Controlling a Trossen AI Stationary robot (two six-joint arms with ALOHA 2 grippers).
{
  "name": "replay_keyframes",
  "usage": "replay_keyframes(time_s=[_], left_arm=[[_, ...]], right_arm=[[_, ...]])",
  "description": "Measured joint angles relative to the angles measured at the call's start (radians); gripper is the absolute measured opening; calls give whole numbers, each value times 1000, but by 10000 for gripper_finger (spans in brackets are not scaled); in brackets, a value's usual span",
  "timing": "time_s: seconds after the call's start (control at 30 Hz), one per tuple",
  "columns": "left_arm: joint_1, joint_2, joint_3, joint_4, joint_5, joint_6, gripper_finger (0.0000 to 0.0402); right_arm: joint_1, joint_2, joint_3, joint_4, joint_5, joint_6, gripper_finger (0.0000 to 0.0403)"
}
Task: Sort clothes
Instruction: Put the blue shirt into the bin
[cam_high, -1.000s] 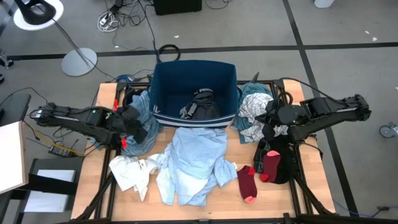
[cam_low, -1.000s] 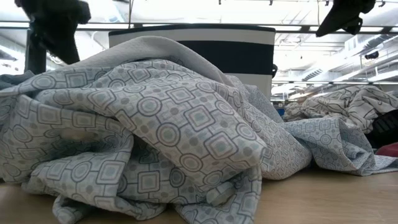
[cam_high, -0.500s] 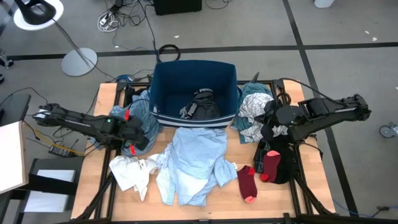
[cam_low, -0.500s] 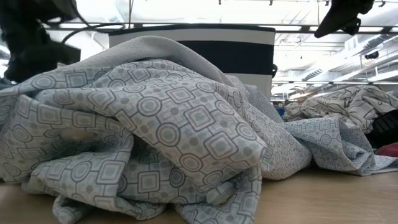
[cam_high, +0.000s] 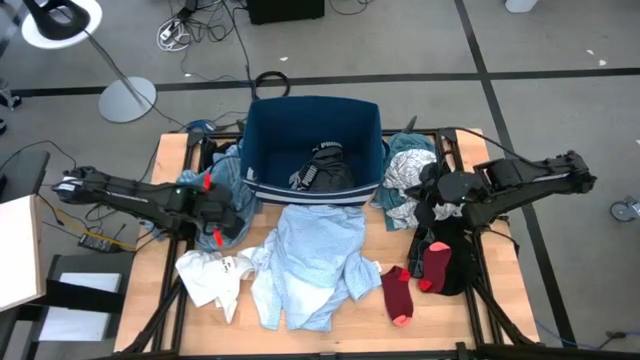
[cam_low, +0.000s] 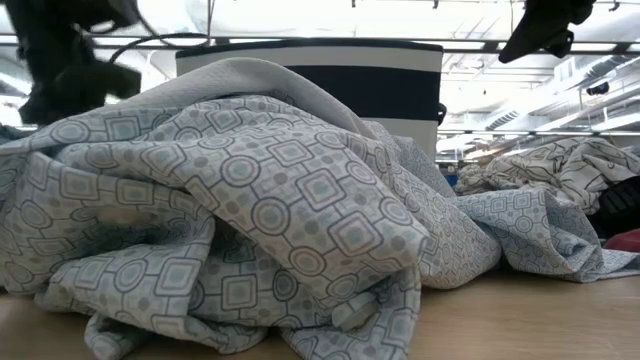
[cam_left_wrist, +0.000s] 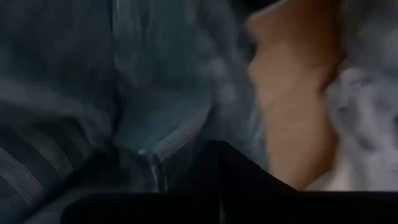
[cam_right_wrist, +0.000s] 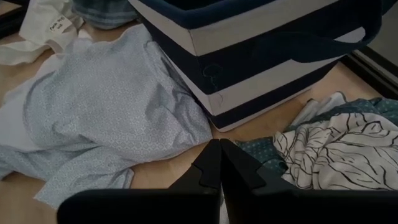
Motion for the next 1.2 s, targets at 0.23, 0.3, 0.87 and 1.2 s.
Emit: replay_keyframes(time_s=[0.23,0.3,0.87,1.2], left_arm=[[0,1,216,-101,-91,82,1],[0,0,255,-133,-125,107,1],[45,7,269,-171,-218,189,112],[73,28,268,-237,-239,151,140]], right_arm=[[0,12,0,0,0,0,5],[0,13,0,0,0,0,5],[0,14,0,0,0,-3,5],[1,18,0,0,0,-19,5]])
